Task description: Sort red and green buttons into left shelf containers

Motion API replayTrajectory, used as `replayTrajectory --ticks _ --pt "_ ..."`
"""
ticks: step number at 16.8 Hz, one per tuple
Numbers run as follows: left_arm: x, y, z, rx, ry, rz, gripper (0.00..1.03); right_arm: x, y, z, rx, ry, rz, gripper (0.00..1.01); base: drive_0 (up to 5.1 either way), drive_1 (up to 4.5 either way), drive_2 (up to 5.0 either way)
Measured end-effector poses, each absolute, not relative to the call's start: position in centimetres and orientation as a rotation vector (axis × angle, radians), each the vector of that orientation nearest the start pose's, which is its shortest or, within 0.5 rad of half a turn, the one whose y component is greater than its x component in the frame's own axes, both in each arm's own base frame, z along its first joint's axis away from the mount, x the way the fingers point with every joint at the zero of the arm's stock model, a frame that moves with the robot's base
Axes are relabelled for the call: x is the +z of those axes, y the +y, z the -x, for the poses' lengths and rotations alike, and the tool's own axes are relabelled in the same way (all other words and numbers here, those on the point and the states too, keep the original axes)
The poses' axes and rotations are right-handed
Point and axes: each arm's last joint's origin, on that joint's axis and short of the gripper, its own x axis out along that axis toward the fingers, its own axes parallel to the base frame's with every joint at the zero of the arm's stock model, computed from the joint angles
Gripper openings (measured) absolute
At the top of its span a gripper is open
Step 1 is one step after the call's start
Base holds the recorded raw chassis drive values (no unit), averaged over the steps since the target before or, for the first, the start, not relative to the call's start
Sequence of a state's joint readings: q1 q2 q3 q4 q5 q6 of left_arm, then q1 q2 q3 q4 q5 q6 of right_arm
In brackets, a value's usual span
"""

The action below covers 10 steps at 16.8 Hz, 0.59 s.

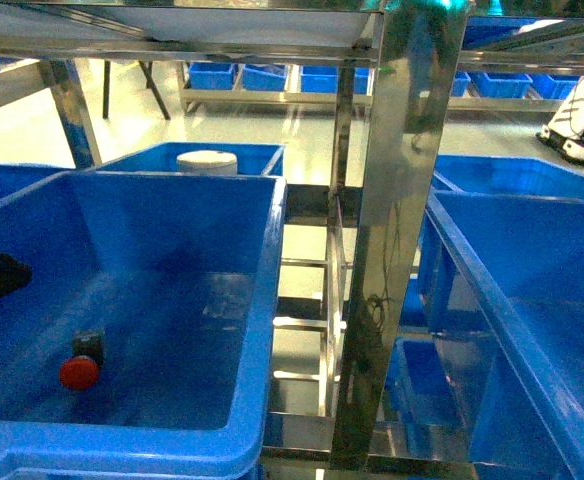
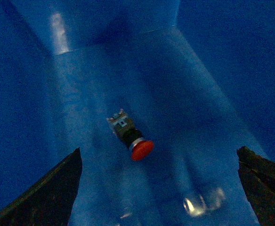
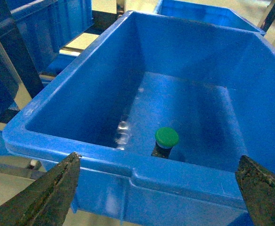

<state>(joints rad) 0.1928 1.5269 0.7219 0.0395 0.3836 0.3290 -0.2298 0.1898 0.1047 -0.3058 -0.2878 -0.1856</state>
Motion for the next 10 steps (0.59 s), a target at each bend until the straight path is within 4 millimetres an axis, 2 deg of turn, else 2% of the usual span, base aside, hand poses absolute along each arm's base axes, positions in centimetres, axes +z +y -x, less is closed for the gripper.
replayTrajectory --ticks 4,7,10 --pt "17.9 4.3 -25.9 -0.318 0.712 -0.035 0.98 15.6 -1.4 -9.8 0.092 0.371 0.083 0.98 0.0 0.0 0.0" --pt "19.0 3.4 -22.3 -0.351 0.696 0.014 0.98 15.6 -1.4 -9.8 0.092 0.371 0.083 0.98 0.0 0.0 0.0" --pt "20.1 2.6 -19.9 -0.368 0.617 0.015 0.98 15.6 -1.4 -9.8 0.092 0.371 0.083 0.98 0.0 0.0 0.0"
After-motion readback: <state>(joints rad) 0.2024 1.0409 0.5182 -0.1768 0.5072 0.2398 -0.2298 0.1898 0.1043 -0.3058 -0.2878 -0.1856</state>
